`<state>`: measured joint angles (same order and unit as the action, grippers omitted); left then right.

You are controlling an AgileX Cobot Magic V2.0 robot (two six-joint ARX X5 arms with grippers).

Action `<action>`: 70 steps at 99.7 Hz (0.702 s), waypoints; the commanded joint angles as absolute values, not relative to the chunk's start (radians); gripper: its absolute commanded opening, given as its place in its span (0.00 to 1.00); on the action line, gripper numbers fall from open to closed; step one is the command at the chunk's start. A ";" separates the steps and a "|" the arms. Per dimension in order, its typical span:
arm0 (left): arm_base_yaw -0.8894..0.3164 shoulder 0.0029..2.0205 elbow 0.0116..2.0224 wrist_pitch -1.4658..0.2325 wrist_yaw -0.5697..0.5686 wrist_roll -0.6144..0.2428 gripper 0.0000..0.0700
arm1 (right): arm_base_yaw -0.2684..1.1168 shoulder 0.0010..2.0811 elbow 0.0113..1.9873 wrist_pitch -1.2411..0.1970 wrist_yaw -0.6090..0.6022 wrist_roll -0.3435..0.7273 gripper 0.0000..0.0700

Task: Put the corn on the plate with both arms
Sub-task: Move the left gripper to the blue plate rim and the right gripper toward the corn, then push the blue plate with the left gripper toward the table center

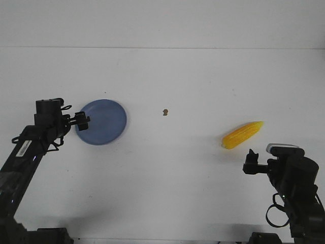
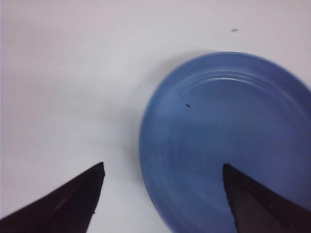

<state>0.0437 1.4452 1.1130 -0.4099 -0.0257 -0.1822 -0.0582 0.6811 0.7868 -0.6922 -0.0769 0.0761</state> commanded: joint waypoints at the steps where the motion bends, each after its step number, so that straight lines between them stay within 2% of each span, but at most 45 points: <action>1: 0.052 1.524 1.157 -0.411 -0.026 -0.177 0.72 | -0.057 0.682 0.806 -0.681 -0.078 0.082 0.87; 25: 0.061 1.699 1.221 -0.418 -0.026 -0.178 0.72 | -0.057 0.682 0.806 -0.682 -0.079 0.082 0.87; 54: 0.060 1.765 1.221 -0.419 -0.014 -0.200 0.70 | -0.057 0.682 0.806 -0.682 -0.078 0.082 0.87; 56: 0.060 1.765 1.221 -0.419 -0.007 -0.202 0.66 | -0.057 0.682 0.806 -0.682 -0.078 0.082 0.87; 59: 0.060 1.765 1.221 -0.418 0.006 -0.201 0.53 | -0.057 0.682 0.806 -0.682 -0.079 0.082 0.87; 67: 0.060 1.764 1.221 -0.417 0.036 -0.202 0.04 | -0.057 0.682 0.806 -0.682 -0.079 0.082 0.87; 68: 0.060 1.764 1.221 -0.417 0.039 -0.202 0.00 | -0.057 0.682 0.806 -0.682 -0.079 0.082 0.87; 70: 0.060 1.764 1.221 -0.416 0.046 -0.203 0.00 | -0.057 0.682 0.806 -0.682 -0.079 0.082 0.87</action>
<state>0.0578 1.7443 1.1976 -0.4187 0.0273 -0.1944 -0.0582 0.6811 0.7868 -0.6922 -0.0769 0.0761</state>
